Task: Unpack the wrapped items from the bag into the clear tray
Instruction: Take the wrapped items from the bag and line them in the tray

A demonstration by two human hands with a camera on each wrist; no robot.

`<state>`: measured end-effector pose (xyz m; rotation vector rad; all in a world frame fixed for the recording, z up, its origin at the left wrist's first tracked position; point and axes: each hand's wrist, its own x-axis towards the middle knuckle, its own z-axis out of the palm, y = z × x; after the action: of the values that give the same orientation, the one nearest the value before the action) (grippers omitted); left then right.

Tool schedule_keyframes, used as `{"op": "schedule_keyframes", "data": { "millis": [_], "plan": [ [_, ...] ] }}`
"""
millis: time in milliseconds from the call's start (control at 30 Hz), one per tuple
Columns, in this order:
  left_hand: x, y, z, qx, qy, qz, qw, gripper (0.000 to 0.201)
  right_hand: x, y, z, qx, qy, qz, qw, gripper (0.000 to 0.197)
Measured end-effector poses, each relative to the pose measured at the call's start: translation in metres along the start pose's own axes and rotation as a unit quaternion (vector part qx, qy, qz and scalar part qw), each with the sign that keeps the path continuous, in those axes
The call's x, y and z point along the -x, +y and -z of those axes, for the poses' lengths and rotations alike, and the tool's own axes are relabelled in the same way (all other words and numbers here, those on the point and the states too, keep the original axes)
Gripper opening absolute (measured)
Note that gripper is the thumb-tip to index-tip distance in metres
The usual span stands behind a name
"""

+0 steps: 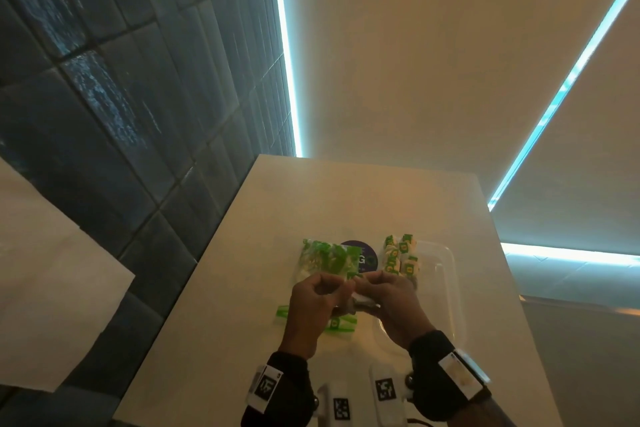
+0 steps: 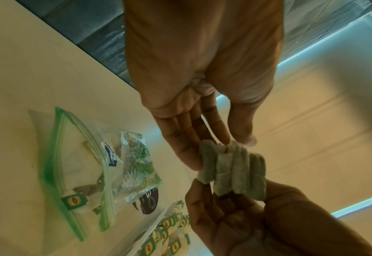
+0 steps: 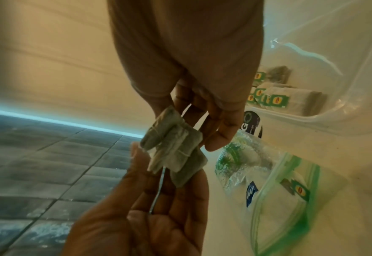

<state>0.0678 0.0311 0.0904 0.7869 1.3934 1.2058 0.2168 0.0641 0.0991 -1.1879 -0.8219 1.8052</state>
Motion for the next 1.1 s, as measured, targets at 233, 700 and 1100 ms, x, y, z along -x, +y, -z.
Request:
{"op": "schedule_keyframes", "data": {
  "millis": [233, 700, 1100],
  "plan": [
    [-0.006, -0.001, 0.005, -0.04, 0.008, 0.001, 0.999, 0.021, -0.003, 0.003, 0.002, -0.013, -0.041, -0.024, 0.999, 0.041],
    [-0.012, -0.019, 0.01, -0.073, 0.082, -0.014, 0.994, 0.022, 0.005, 0.013, 0.013, 0.092, -0.115, -0.073, 0.986, 0.03],
    [-0.025, -0.02, -0.003, -0.107, 0.042, -0.04, 0.993, 0.019, -0.004, 0.013, 0.026, 0.116, -0.045, -0.033, 0.992, 0.02]
  ]
}}
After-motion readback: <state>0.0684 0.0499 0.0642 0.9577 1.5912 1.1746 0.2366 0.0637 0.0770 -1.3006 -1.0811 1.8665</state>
